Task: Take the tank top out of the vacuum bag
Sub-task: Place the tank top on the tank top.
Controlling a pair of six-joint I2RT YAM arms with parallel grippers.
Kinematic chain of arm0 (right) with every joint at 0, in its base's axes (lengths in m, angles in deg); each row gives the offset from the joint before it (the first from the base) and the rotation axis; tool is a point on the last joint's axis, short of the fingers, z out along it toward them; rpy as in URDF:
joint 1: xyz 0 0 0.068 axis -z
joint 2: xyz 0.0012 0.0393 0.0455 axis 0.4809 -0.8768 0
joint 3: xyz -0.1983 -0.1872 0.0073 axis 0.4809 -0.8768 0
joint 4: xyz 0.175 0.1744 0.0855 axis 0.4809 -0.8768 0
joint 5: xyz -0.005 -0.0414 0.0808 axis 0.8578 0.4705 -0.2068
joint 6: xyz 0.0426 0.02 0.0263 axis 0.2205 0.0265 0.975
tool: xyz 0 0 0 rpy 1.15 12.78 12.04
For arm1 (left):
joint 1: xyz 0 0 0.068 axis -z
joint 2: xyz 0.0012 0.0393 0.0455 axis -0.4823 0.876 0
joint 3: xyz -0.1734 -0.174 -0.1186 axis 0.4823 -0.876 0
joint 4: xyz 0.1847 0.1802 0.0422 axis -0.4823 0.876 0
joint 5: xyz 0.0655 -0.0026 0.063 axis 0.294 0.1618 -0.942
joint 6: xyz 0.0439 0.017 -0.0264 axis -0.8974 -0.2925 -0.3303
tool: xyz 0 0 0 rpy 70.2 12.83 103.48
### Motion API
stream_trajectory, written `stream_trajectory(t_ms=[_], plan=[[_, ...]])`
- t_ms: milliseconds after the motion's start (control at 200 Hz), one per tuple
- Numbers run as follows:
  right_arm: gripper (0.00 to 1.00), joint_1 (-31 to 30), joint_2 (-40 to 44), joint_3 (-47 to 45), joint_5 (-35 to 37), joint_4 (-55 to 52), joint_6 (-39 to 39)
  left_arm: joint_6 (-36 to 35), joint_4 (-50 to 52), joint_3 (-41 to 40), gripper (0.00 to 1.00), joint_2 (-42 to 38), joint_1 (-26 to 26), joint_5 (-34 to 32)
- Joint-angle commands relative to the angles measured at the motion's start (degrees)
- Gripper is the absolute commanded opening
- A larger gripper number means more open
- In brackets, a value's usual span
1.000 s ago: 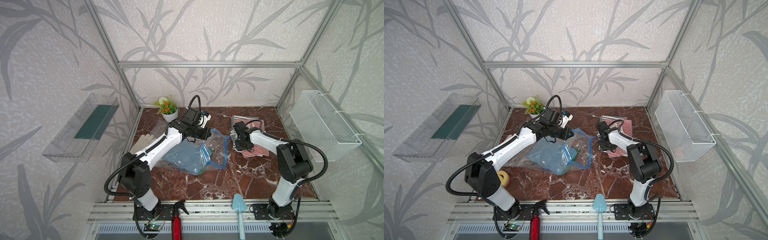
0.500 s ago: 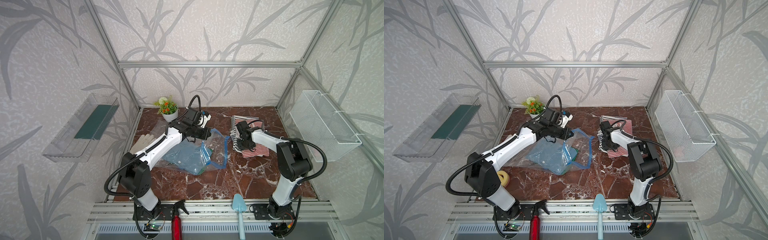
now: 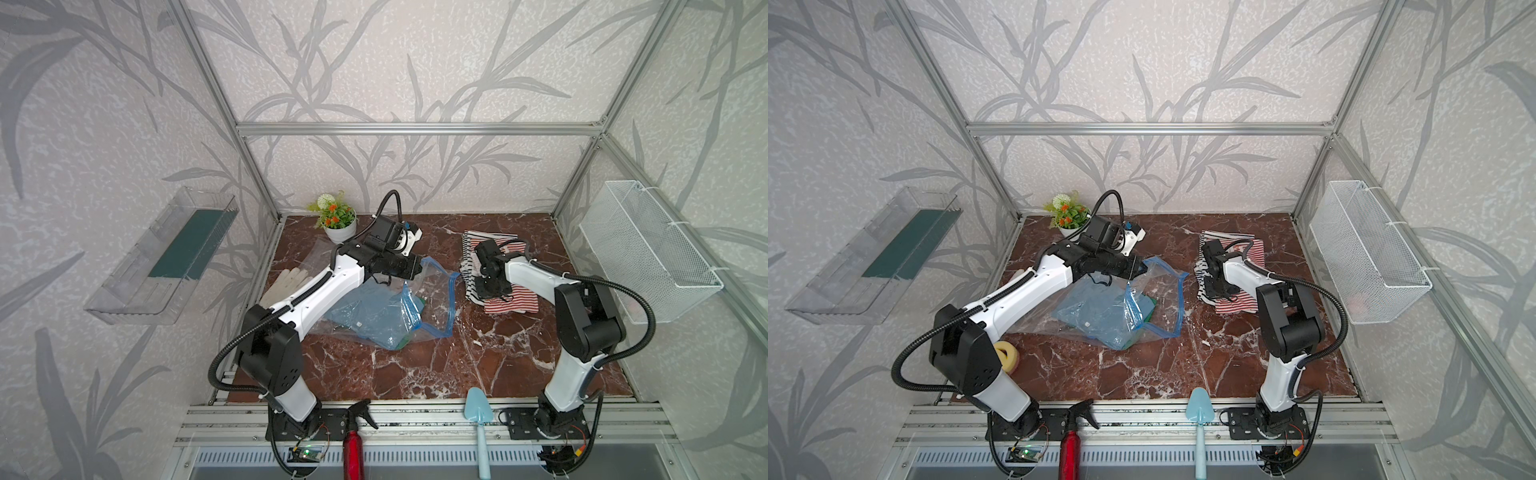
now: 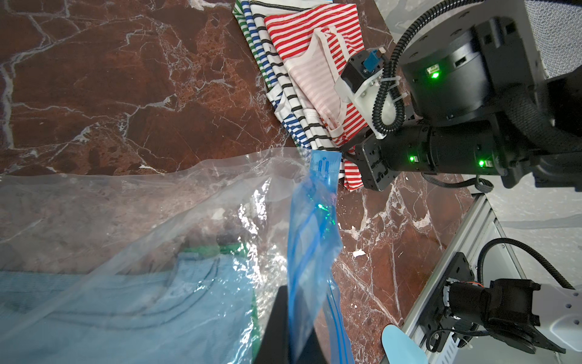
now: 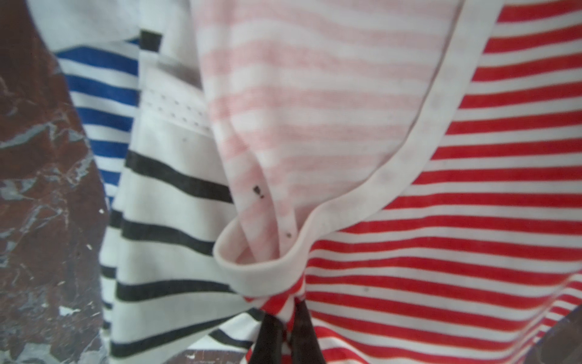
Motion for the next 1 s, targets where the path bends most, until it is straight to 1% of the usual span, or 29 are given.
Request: stream_trajectory(t_ms=[0, 260, 350, 490, 735, 995], plan=[[0.0, 0.3, 3.2, 1.6, -1.7, -2.1, -0.7, -0.7, 0.4, 0.2, 0.0, -1.4, -0.1, -0.1], [0.0, 0.5, 4.3, 5.5, -2.9, -4.7, -1.8, -0.4, 0.4, 0.2, 0.0, -1.6, -0.1, 0.1], [0.0, 0.7, 4.1, 6.6, -4.4, -4.7, -2.1, -0.5, 0.2, 0.2, 0.0, -1.7, -0.2, 0.1], [0.0, 0.8, 3.1, 8.2, -7.5, -3.5, -2.1, -0.5, 0.3, 0.2, 0.0, -1.6, -0.1, 0.0], [0.0, 0.8, 0.3, 8.6, -12.7, -0.2, -0.2, -0.7, 0.5, 0.4, 0.0, -1.4, -0.2, -0.2], [0.0, 0.8, -2.9, 9.9, -15.4, 0.6, 0.7, -1.0, 0.9, 0.4, 0.0, -1.3, -0.2, -0.5]])
